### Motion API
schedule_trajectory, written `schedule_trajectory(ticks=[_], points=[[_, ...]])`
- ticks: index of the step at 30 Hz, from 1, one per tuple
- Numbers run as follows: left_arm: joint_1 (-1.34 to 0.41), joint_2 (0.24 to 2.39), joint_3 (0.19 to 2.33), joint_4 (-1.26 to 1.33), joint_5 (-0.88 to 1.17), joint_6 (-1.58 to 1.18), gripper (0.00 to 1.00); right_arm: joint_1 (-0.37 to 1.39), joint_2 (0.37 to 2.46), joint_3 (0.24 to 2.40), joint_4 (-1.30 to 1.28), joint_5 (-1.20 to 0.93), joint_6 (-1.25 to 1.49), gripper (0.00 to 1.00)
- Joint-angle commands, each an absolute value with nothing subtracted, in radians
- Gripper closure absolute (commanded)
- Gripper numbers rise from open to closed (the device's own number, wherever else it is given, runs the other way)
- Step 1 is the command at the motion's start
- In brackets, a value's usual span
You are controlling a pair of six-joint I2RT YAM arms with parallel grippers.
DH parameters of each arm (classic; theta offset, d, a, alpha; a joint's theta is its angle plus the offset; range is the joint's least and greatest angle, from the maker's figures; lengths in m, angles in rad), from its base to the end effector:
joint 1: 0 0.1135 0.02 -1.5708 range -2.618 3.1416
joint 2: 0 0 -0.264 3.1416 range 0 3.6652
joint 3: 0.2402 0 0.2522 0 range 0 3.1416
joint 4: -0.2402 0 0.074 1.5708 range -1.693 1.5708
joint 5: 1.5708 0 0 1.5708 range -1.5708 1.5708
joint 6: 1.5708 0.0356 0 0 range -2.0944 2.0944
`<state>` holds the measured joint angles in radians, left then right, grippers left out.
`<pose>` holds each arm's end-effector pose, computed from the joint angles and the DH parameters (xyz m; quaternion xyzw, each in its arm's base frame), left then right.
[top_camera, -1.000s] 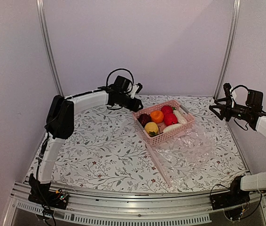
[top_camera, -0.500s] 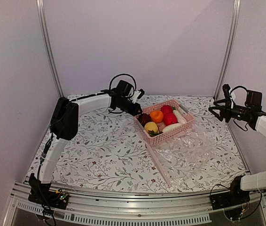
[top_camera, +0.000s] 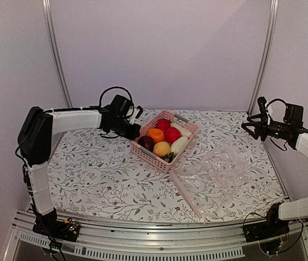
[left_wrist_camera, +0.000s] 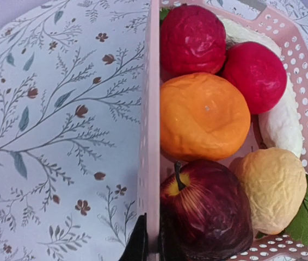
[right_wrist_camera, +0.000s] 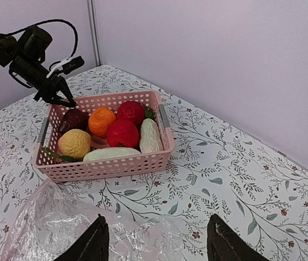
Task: Place the food in the zip-top bag and seal the zipper
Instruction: Adjust the bin at the corner of the board, then adjust the zipper food storage bag at the corner of the board.
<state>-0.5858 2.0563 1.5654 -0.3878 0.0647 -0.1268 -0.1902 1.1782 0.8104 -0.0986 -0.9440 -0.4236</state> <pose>0.3799 -0.2548 0.2001 0.2246 0.9131 -0.1468 0.3071 0.2548 -0.0197 0.2827 -0.3252 0.7254 0.2279 0.5623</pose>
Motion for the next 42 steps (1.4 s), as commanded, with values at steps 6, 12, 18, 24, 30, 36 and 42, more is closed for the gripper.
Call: schedule_trajectory(ticks=[6, 12, 18, 24, 30, 36, 42], points=[[-0.549, 1.623, 1.046, -0.257, -0.082, -0.437, 1.00, -0.177, 1.221, 0.847, -0.132, -0.947, -0.431, 0.40], [-0.552, 1.477, 0.834, -0.205, -0.170, -0.553, 1.00, -0.164, 1.228, 0.848, -0.138, -0.917, -0.450, 0.40], [-0.552, 1.433, 0.781, -0.187, -0.159, -0.577, 0.71, -0.160, 1.238, 0.848, -0.142, -0.908, -0.454, 0.40], [-0.575, 1.357, 0.887, -0.279, -0.207, -0.489, 0.49, -0.149, 1.199, 0.889, -0.148, -0.833, -0.401, 0.40], [-0.620, 1.312, 1.015, -0.261, -0.170, -0.260, 0.43, 0.198, 1.107, 0.964, -0.372, -0.518, -0.521, 0.39], [-0.624, 1.376, 1.076, -0.149, -0.174, -0.129, 0.37, 0.556, 1.127, 0.936, -0.553, -0.430, -0.532, 0.40], [-0.574, 1.413, 0.994, -0.019, -0.226, -0.098, 0.37, 0.763, 1.270, 0.882, -0.574, -0.364, -0.560, 0.45]])
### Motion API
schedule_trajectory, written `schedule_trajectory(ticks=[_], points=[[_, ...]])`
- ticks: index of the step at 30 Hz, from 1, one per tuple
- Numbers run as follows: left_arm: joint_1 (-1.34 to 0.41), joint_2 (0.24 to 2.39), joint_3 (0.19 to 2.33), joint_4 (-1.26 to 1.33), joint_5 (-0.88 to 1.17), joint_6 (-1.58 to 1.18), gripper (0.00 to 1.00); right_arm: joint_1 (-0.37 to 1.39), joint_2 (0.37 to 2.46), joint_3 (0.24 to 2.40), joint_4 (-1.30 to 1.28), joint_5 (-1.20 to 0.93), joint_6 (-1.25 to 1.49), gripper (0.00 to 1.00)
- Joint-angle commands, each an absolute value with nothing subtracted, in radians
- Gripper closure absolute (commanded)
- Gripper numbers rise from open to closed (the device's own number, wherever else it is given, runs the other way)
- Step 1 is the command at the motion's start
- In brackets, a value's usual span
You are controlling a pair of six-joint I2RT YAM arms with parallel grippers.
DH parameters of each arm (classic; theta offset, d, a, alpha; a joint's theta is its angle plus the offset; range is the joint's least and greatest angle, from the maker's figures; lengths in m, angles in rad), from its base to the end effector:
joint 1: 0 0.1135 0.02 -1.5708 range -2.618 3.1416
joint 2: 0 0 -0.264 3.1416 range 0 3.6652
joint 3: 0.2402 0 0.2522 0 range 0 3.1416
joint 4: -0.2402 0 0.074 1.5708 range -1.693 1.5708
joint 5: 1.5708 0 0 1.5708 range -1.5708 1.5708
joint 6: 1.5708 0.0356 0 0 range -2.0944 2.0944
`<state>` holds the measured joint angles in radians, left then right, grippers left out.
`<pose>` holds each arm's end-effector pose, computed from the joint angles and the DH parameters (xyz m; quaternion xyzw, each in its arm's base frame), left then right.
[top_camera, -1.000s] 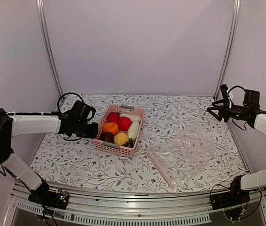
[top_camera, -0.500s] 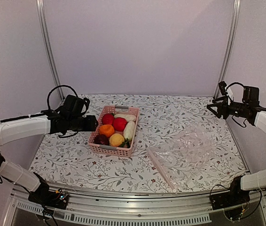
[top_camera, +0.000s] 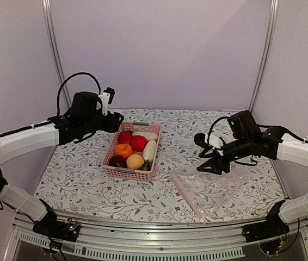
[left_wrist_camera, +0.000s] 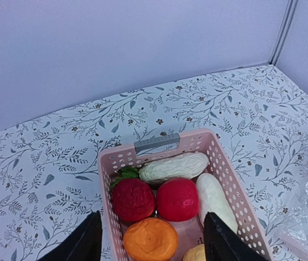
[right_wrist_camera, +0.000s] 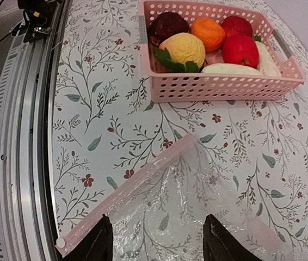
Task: Place the food in the zip-top bag and seal the zipper
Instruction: Adjust the zipper food storage bag at the corner of the board.
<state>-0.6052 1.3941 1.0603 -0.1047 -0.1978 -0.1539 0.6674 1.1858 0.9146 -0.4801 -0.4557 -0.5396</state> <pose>0.2699 -0.1782 0.3036 0.1363 0.8304 -0.1204 0.5267 0.1870 0.1673 0.2780 -0.5812 0.6846 0.2315 0.3741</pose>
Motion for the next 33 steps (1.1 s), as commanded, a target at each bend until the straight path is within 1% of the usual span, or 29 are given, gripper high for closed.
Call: schedule_trajectory(ticks=[1, 4, 8, 16, 21, 25, 28, 33], points=[[-0.561, 1.405, 0.964, 0.012, -0.228, -0.107, 0.37, 0.789, 1.296, 0.882, -0.573, -0.363, -0.556, 0.42], [-0.543, 1.372, 0.921, 0.046, -0.238, -0.108, 0.36, 0.849, 1.359, 0.888, -0.551, -0.344, -0.527, 0.29], [-0.536, 1.354, 0.912, 0.051, -0.295, -0.064, 0.35, 0.912, 1.439, 0.921, -0.521, -0.267, -0.476, 0.22], [-0.469, 1.353, 0.927, 0.051, -0.261, -0.097, 0.35, 1.022, 1.610, 1.002, -0.472, 0.013, -0.389, 0.19], [-0.427, 1.342, 0.924, 0.055, -0.259, -0.121, 0.36, 1.096, 1.677, 1.032, -0.440, 0.186, -0.357, 0.12], [-0.401, 1.341, 0.925, 0.056, -0.242, -0.138, 0.36, 1.135, 1.743, 1.017, -0.396, 0.390, -0.369, 0.13], [-0.394, 1.339, 0.925, 0.055, -0.237, -0.143, 0.36, 1.135, 1.744, 0.993, -0.380, 0.459, -0.387, 0.19], [-0.380, 1.344, 0.931, 0.056, -0.221, -0.150, 0.36, 1.098, 1.675, 0.953, -0.381, 0.502, -0.427, 0.31]])
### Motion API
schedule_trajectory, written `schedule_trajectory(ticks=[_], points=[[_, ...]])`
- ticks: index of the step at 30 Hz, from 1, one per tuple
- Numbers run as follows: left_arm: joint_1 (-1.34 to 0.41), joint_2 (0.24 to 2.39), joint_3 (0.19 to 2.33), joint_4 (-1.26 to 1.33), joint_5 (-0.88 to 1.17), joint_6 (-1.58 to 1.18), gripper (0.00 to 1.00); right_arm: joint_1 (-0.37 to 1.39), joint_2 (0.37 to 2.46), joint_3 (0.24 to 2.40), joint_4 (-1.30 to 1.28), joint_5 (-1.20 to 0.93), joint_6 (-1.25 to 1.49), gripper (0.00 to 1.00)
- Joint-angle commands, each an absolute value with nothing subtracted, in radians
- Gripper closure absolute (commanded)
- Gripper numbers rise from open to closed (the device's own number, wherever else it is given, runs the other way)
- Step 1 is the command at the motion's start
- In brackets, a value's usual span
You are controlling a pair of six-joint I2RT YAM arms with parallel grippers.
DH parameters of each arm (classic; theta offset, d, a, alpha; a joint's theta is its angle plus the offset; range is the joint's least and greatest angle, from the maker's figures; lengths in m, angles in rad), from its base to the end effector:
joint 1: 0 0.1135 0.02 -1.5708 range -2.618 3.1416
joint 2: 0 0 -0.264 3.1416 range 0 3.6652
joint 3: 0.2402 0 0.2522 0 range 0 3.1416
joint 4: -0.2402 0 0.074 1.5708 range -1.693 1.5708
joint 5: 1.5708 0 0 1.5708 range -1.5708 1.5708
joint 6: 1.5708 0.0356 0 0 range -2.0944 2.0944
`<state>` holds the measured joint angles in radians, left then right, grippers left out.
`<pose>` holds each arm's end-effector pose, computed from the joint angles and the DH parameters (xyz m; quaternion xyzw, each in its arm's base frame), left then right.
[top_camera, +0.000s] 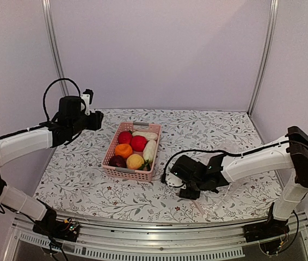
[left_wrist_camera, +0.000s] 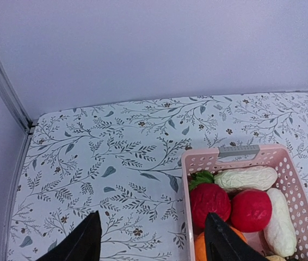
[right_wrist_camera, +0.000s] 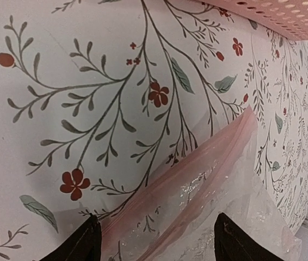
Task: Place the food in the zip-top bag and seal the zipper
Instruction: Adjust the zipper food storage bag at the corner of the board.
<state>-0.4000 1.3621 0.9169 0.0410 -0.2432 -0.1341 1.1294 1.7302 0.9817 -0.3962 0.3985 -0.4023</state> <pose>0.2907 -0.1136 0.2777 0.0436 0.8300 -0.0466 0.5541 0.1519 0.2892 0.1541 -0.6339 0.7196 -0.1071 0.2625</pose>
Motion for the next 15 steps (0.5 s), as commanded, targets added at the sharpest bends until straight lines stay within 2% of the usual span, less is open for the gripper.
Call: schedule_trajectory(ticks=[1, 7, 11, 15], points=[[-0.379, 1.346, 0.933, 0.054, -0.217, -0.152, 0.36, 1.082, 1.661, 0.944, -0.385, 0.506, -0.429, 0.33], [-0.377, 1.338, 0.933, 0.051, -0.207, -0.169, 0.37, 0.960, 1.586, 0.878, -0.387, 0.503, -0.435, 0.42], [-0.387, 1.321, 0.927, 0.052, -0.194, -0.203, 0.38, 0.901, 1.539, 0.844, -0.387, 0.498, -0.439, 0.52], [-0.425, 1.321, 0.950, 0.032, -0.185, -0.225, 0.39, 0.846, 1.521, 0.814, -0.377, 0.496, -0.431, 0.55]])
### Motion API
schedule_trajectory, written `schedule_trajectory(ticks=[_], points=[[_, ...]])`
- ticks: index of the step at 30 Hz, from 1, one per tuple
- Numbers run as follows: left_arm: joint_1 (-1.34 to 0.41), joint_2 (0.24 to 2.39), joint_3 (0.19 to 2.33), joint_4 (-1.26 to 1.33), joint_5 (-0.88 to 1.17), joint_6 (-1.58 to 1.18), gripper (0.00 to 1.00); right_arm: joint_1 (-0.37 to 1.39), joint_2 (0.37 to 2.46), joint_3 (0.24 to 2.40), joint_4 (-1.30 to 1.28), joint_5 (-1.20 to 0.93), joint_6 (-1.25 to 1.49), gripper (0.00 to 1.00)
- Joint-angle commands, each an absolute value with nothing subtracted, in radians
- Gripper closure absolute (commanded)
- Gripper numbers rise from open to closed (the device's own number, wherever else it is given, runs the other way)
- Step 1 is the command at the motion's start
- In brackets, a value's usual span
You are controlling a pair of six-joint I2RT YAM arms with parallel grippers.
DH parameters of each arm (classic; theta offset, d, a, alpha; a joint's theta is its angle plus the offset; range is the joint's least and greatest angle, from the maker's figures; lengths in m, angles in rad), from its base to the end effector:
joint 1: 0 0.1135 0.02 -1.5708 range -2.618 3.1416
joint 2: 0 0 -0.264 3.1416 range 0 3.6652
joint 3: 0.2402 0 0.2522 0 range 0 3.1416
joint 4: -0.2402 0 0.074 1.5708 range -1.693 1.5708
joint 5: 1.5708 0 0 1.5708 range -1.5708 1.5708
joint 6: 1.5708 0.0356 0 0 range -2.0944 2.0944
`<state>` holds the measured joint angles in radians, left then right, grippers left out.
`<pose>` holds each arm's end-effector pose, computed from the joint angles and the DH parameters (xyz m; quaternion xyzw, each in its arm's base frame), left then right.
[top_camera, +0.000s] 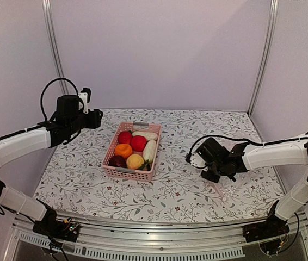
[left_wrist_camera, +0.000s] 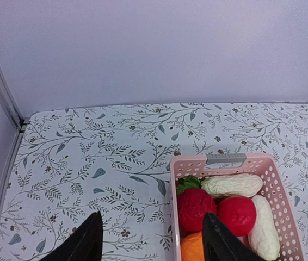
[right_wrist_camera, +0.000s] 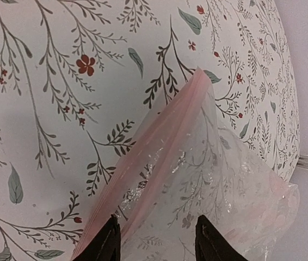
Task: Place the food in the zip-top bag and seal the zipper
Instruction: Adjust the zipper food storage bag at the corner of the board.
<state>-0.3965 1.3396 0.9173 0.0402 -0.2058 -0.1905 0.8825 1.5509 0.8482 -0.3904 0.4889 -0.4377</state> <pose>0.2874 -0.1124 0.2842 0.0275 0.8257 -0.0797 0.5578 0.1964 0.2125 0.1713 -0.5328 0.7798 -0.1787 0.2758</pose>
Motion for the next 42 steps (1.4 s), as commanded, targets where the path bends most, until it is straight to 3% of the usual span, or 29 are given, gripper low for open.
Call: schedule_trajectory(ticks=[1, 18, 21, 28, 31, 42], points=[[-0.439, 1.320, 0.959, 0.025, -0.188, -0.228, 0.39, 0.837, 1.521, 0.809, -0.376, 0.497, -0.430, 0.55], [-0.712, 1.341, 0.977, -0.016, -0.302, -0.331, 0.39, 0.774, 1.535, 0.745, -0.356, 0.510, -0.438, 0.53], [-0.752, 1.377, 1.001, 0.020, -0.314, -0.355, 0.40, 0.750, 1.530, 0.749, -0.350, 0.522, -0.437, 0.59], [-0.854, 1.453, 1.037, 0.067, -0.383, -0.451, 0.40, 0.710, 1.486, 0.792, -0.351, 0.542, -0.445, 0.95], [-0.898, 1.496, 1.041, 0.135, -0.378, -0.469, 0.40, 0.697, 1.444, 0.860, -0.346, 0.517, -0.459, 1.00], [-1.003, 1.701, 1.179, 0.299, -0.263, -0.555, 0.29, 0.673, 1.344, 1.062, -0.306, 0.217, -0.404, 1.00]])
